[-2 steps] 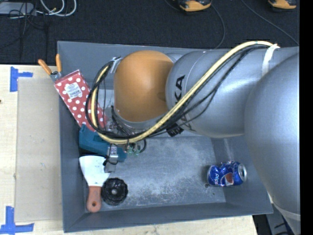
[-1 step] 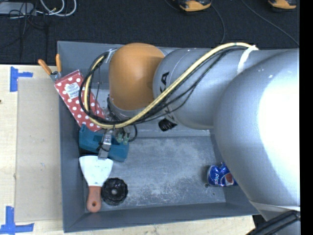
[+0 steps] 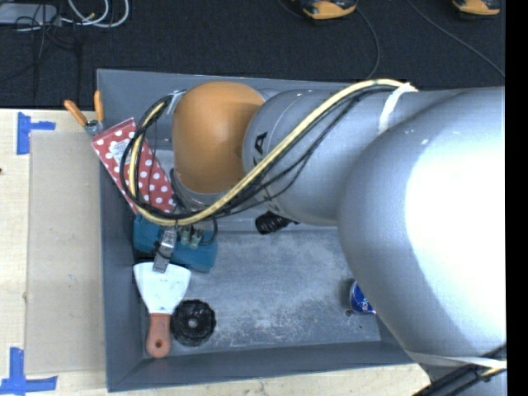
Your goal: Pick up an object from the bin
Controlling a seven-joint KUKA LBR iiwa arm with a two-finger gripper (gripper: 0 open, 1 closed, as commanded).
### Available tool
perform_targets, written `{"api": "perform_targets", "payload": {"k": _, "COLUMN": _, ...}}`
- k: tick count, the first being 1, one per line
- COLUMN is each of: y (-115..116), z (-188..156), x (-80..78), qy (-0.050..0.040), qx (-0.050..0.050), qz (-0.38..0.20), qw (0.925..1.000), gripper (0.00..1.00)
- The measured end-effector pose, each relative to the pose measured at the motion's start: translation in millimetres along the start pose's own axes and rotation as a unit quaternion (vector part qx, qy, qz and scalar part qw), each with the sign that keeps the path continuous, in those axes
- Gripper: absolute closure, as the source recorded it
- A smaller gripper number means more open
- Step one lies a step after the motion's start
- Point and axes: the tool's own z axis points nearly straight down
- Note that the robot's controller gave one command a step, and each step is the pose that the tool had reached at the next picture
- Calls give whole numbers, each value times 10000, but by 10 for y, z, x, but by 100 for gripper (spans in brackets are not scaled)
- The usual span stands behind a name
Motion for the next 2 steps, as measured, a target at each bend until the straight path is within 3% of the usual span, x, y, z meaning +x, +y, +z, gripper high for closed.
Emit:
{"api": "perform_targets", "payload": {"k": 1, "y": 49, "z": 682, "x": 44, "qy": -122, "qx": -68, "qz": 26, "qw": 9999, "gripper": 0}}
{"api": "perform_targets", "payload": {"k": 2, "y": -11, "z": 202, "x": 79, "qy": 11, "qx": 23, "qz": 46, "qw": 10000, "gripper": 100}}
